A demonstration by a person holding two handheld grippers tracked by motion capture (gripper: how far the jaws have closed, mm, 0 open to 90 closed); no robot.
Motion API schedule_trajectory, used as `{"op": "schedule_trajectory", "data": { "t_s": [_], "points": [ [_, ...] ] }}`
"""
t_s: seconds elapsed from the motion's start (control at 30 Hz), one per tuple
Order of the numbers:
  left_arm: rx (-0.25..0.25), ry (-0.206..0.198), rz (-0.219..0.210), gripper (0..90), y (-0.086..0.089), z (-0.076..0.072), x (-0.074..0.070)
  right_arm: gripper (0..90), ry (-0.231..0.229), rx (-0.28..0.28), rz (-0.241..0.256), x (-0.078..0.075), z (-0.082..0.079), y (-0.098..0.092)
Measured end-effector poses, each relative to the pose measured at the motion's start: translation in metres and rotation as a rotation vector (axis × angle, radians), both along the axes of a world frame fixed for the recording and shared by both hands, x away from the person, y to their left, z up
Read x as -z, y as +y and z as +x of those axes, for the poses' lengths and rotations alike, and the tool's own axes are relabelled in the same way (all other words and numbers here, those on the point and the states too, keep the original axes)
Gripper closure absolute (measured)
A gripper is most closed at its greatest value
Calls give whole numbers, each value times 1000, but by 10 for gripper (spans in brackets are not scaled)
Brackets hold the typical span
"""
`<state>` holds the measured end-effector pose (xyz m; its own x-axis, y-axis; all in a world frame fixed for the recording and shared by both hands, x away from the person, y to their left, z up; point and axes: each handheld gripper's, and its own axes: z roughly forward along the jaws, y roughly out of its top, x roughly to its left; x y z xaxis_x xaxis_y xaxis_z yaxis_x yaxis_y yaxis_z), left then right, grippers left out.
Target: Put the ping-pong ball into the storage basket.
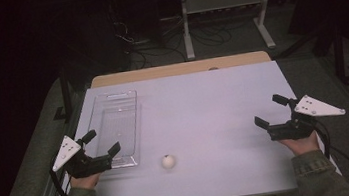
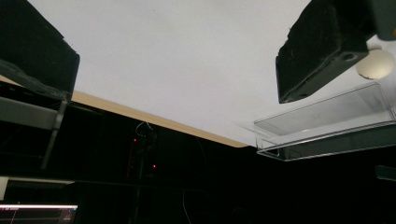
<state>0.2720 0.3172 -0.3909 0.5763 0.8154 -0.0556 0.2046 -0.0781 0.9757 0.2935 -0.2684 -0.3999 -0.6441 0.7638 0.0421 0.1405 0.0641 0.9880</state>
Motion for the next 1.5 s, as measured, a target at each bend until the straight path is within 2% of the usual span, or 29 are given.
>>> {"op": "schedule_trajectory", "data": {
  "t_s": [0.13,0.27,0.3,0.5,0.67,0.8,1.1,1.5],
  "points": [
    [-1,4,6,0,0,-1,0,0,8,0,2,1,0,0],
    [-22,9,-13,0,0,-3,0,0,12,10,-4,2,-1,-2],
    [-25,18,5,0,-1,-3,0,0,12,15,-1,2,-2,-2],
    [-17,13,32,0,-4,-5,-8,0,7,28,9,1,-3,-4],
    [-21,12,43,0,-5,-5,-12,0,10,24,6,1,-3,-4],
    [-15,21,70,0,-6,-4,-12,0,9,25,5,1,-3,-3],
    [15,33,102,0,-12,-1,-22,0,15,22,0,2,-2,-3],
    [83,60,155,0,-24,7,-34,0,18,15,-2,2,-2,-2]
  ]
}}
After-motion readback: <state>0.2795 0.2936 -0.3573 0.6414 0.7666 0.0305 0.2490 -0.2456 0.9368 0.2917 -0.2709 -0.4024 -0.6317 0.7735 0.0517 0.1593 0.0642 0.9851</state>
